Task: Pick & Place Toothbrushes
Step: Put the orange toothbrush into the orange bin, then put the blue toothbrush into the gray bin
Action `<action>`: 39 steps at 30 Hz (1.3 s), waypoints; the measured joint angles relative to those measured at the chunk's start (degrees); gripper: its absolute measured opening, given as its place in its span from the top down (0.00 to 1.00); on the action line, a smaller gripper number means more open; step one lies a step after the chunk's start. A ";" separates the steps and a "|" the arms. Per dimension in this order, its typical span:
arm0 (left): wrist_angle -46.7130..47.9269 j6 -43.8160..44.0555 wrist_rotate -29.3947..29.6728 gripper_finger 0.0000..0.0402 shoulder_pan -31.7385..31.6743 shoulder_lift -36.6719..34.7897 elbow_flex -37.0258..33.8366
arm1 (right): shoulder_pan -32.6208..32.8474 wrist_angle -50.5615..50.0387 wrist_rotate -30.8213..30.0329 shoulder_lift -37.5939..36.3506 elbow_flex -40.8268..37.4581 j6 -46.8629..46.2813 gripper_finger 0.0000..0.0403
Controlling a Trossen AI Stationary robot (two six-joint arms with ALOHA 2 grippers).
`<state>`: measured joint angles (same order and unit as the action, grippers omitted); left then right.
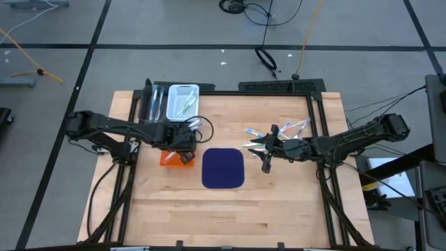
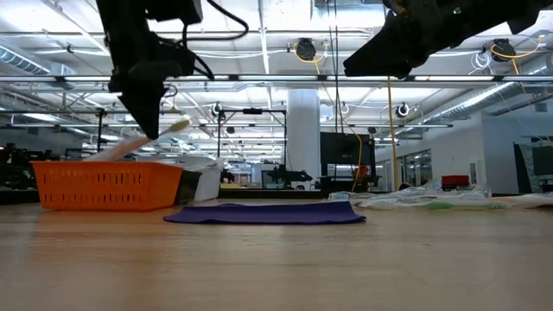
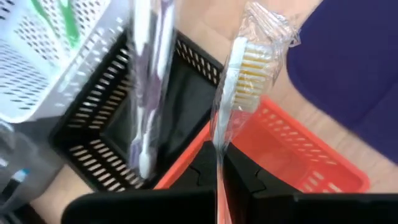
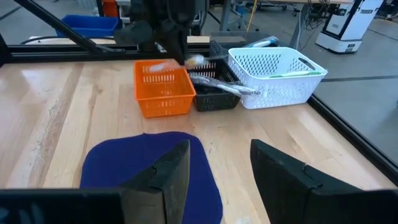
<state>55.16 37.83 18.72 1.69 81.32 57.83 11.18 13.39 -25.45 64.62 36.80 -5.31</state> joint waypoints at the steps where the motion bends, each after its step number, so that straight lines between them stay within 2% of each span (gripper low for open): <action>1: 0.32 0.01 -0.45 1.00 0.00 0.33 -0.11 | 0.00 0.03 0.00 0.00 0.00 0.00 0.60; 9: -0.16 0.85 -0.59 0.95 0.00 1.77 -0.05 | 0.00 0.00 0.00 0.00 0.00 -0.02 0.60; 28: -0.29 1.76 -0.61 0.64 -0.07 1.94 -0.10 | 0.00 -0.63 0.00 0.00 0.00 0.00 0.60; 32: -5.22 0.04 -0.61 0.62 -0.07 1.94 -0.10 | 0.00 -3.37 0.01 0.00 0.00 -0.88 0.60; 39: -24.70 -14.49 -0.65 0.62 -0.04 1.94 -0.10 | -3.31 -11.77 0.01 0.00 0.02 -5.55 0.60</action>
<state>30.46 23.34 18.06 1.65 83.26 57.74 7.87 1.62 -25.44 64.62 36.82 -10.86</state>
